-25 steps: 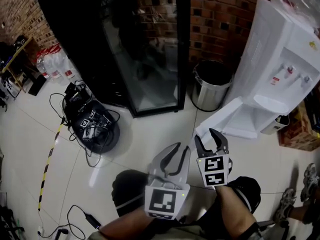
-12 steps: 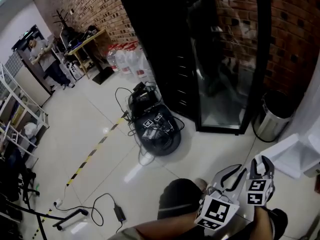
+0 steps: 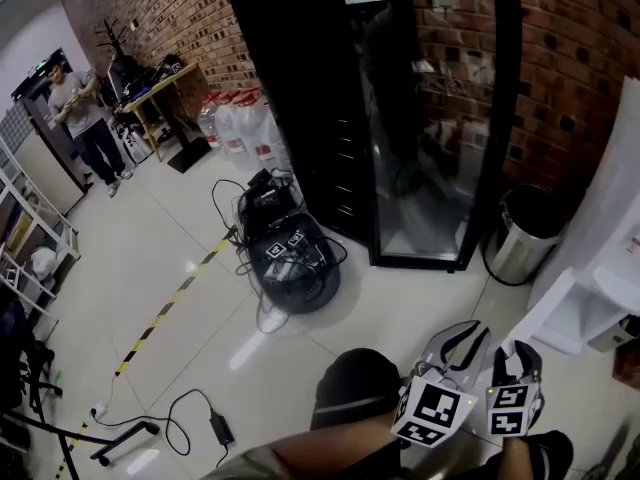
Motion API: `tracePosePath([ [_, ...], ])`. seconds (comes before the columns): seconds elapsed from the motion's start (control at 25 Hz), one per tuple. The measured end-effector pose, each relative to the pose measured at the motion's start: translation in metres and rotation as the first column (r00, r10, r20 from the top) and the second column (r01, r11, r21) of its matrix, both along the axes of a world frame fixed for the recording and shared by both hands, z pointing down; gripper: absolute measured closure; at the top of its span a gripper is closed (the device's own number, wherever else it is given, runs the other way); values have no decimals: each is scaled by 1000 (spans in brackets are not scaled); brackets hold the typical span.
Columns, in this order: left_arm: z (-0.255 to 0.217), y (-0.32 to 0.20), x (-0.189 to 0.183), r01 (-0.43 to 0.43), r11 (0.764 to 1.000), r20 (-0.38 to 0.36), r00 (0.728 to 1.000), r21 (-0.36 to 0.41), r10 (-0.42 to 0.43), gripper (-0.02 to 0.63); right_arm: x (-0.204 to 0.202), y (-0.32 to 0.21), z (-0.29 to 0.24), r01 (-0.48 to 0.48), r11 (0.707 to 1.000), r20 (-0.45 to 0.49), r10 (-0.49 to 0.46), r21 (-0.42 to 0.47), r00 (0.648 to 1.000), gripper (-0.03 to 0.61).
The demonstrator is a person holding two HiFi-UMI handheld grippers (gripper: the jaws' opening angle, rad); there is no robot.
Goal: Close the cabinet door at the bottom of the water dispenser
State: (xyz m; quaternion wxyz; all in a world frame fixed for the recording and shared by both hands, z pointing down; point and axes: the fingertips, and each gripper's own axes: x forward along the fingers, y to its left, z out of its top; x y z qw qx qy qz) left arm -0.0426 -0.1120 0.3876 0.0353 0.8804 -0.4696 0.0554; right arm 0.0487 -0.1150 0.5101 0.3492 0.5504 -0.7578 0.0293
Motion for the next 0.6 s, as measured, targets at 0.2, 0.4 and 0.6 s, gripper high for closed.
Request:
tracePosePath([
  [0.2, -1, 0, 30, -66, 998, 13, 998, 2, 66, 560, 26, 29, -3, -32, 998, -15, 31, -60, 999, 449],
  [0.4, 4, -5, 64, -123, 992, 25, 992, -10, 123, 560, 64, 56, -3, -107, 989, -31, 104, -103, 994, 449],
  [0.6, 7, -6, 95, -175, 984, 30, 984, -17, 176, 560, 99, 71, -4, -191, 975, -30, 189, -117, 982, 445],
])
